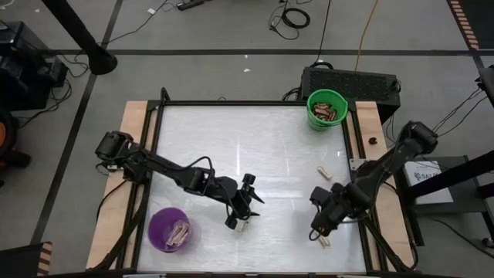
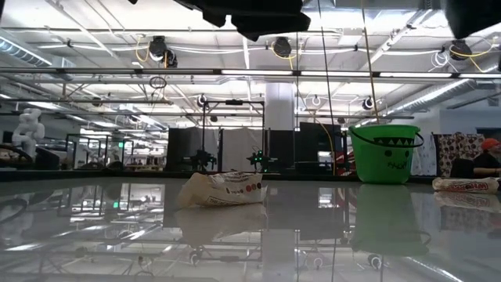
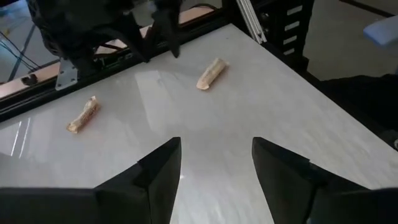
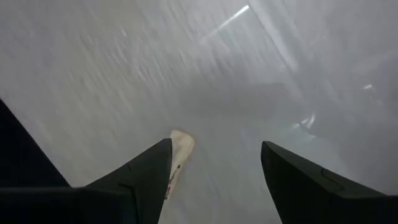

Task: Sort candy by brand, put in halloween buckets
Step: Put the white candy bar into the purple bucket

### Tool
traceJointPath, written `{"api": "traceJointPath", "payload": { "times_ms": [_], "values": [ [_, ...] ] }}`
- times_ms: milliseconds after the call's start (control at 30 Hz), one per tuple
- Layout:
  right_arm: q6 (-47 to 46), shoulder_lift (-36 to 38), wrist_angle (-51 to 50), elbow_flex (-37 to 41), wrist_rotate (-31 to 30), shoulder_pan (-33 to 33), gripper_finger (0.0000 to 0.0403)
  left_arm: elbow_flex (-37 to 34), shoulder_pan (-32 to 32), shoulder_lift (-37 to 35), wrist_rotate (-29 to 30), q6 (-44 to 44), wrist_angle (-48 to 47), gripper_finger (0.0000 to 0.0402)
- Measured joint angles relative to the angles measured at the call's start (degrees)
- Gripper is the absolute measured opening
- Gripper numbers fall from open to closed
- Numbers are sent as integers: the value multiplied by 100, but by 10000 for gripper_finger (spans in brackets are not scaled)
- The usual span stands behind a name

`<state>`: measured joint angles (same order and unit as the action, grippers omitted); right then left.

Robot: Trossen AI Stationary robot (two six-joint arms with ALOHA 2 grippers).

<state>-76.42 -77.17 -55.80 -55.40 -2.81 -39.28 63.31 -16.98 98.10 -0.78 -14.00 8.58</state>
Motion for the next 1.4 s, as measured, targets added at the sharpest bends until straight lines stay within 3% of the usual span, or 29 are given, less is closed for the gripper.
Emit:
{"api": "traceJointPath", "payload": {
  "times_ms": [533,767,1133,1267,1400],
  "values": [
    [-1210,-546,-84,2,42,-894,238,0,88,0,24,189,-112,206],
    [-816,-1206,1193,2,427,-897,238,0,88,0,127,319,-221,206],
    [-795,-2018,1664,4,1335,-873,236,0,88,0,256,321,-207,206],
    [-598,-2057,1830,4,1493,-870,207,0,88,0,256,323,-206,206],
    [-541,-2057,1844,4,1526,-867,146,0,88,11,256,339,-205,206]
  ]
}}
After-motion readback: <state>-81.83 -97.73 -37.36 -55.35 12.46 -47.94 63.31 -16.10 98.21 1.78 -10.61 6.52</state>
